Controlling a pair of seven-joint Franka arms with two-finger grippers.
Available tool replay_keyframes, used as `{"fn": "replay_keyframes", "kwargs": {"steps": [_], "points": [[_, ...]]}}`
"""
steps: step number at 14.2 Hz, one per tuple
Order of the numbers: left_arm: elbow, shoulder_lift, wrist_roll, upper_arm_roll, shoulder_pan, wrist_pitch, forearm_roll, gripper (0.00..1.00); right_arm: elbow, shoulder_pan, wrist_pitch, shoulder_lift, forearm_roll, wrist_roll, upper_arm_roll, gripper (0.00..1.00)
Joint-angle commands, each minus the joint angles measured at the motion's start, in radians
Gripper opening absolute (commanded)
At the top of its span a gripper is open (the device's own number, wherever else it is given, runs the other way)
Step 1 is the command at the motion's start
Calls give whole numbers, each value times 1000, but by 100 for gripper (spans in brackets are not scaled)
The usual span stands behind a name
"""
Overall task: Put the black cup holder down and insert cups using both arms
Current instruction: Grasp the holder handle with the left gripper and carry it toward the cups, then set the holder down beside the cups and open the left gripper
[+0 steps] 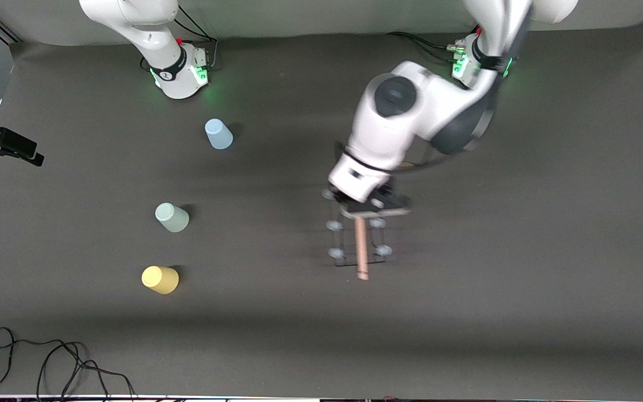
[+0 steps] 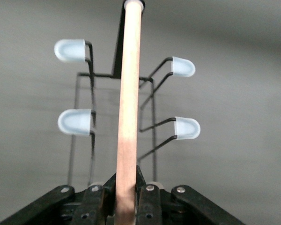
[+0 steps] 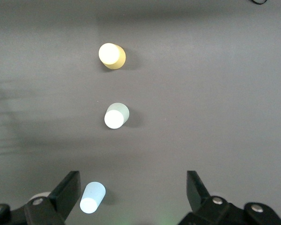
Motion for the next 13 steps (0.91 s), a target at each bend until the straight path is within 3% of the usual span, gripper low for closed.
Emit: {"fn": "replay_keyframes", "kwargs": {"steps": [1, 5, 8, 12, 13], "points": [[38, 52, -116, 26, -116, 45, 25, 0, 5, 6, 3, 2, 5, -20, -6, 100], [259, 242, -260, 26, -203, 48, 86, 0, 1, 7, 3, 1, 5, -20, -6, 100], [259, 262, -289, 26, -251, 128, 125, 0, -2, 9, 5, -1, -3, -31, 0, 100], [227, 273, -289, 25, -265, 136, 157, 4, -4, 21, 7, -5, 0, -31, 3, 100], [219, 275, -280, 25, -265, 134, 165, 63, -2, 21, 7, -4, 0, -29, 3, 100]]}}
